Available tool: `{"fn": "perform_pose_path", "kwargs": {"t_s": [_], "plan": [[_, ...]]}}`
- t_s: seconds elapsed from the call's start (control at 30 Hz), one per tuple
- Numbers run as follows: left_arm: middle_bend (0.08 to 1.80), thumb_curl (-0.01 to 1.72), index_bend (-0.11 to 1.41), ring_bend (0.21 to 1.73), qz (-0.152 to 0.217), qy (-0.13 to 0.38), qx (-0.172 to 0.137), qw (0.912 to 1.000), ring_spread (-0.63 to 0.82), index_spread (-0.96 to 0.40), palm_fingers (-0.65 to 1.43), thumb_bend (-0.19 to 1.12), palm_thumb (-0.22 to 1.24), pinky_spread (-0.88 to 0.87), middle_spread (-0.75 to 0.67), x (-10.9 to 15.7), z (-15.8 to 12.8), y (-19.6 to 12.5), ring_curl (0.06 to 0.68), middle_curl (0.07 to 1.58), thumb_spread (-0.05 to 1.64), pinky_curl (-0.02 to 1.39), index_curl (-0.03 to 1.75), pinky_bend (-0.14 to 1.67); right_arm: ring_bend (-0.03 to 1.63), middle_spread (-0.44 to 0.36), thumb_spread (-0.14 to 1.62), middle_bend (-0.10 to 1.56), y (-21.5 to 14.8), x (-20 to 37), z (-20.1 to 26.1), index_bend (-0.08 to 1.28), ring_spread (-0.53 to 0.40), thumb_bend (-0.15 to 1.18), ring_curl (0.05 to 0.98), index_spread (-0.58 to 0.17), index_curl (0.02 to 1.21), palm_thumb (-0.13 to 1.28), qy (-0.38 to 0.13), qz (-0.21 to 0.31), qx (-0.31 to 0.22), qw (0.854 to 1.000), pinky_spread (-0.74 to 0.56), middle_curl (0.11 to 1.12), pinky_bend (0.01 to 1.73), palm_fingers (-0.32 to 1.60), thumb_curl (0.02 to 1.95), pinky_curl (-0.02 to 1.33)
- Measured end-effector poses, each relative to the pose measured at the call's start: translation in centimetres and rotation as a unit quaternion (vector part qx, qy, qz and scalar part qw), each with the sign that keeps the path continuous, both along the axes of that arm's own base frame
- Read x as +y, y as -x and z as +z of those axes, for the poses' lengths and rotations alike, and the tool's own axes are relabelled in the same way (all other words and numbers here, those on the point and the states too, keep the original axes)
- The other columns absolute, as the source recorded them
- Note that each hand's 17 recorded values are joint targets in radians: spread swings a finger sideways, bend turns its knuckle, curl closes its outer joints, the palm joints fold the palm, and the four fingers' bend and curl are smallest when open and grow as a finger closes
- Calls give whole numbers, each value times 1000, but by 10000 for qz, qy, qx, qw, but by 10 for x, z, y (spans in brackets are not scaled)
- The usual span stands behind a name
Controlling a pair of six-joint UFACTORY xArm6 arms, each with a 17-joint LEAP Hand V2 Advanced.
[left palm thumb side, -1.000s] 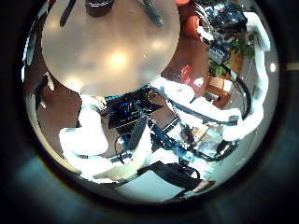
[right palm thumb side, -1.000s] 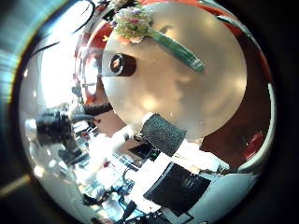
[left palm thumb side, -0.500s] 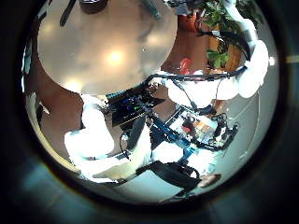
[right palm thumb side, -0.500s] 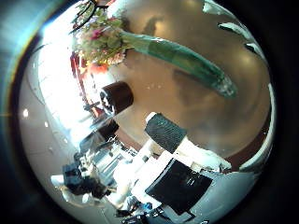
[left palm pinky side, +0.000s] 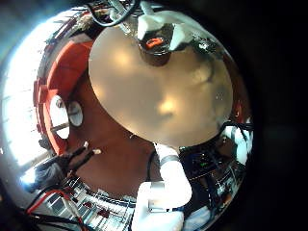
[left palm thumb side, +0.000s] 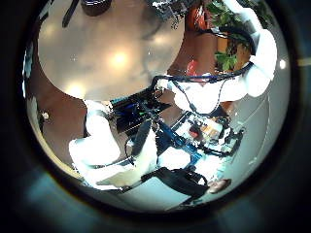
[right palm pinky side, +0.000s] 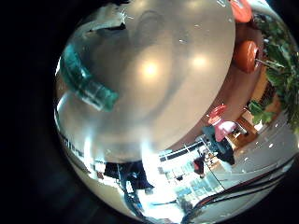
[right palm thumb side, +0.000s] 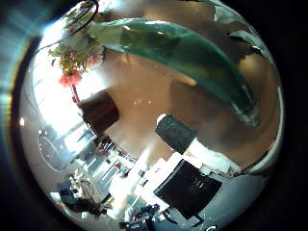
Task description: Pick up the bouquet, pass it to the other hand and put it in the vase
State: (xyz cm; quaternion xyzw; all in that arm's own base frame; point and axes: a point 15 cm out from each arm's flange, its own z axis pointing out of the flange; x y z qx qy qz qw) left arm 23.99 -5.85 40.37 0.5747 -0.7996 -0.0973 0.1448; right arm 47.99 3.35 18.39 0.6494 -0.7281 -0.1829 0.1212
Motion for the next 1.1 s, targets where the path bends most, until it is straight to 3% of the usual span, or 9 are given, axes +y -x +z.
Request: {"fn": "perform_pose_path", "kwargs": {"t_s": [0.77, 0.9, 1.0, 1.1], "plan": [[184, 310, 141, 513, 39, -5, 22, 10000, 621, 55, -53, -24, 300, 565, 532, -1, -1, 4, 215, 263, 1059, 317, 236, 305, 1172, -141, 1056, 698, 12, 17, -15, 183, -241, -19, 468, -229, 394, 543, 348, 412, 205, 9983, -254, 599, 1020, 545, 398, 211], [183, 310, 141, 512, 41, -16, 31, 10000, 621, 55, -53, -24, 300, 565, 532, -1, -2, 3, 215, 265, 1059, 317, 236, 304, 1220, -177, 1053, 737, 15, 15, -21, 180, -260, -14, 482, -275, 402, 592, 571, 510, 274, 9967, -350, 630, 1110, 693, 411, 224], [183, 311, 143, 512, 36, -19, 27, 10000, 621, 55, -52, -23, 302, 565, 532, -1, -2, 1, 215, 265, 1061, 317, 236, 304, 1246, -221, 1042, 792, 16, 15, -25, 269, -265, 2, 492, -368, 454, 687, 645, 562, 322, 9958, -431, 672, 1166, 958, 433, 249], [182, 313, 142, 511, 39, -11, 34, 10000, 621, 55, -52, -23, 307, 565, 532, -2, -1, -1, 215, 266, 1060, 317, 236, 304, 1254, -247, 1025, 846, 15, 12, -27, 406, -261, 8, 516, -433, 552, 770, 749, 617, 309, 9948, -422, 725, 1234, 1123, 458, 301]]}}
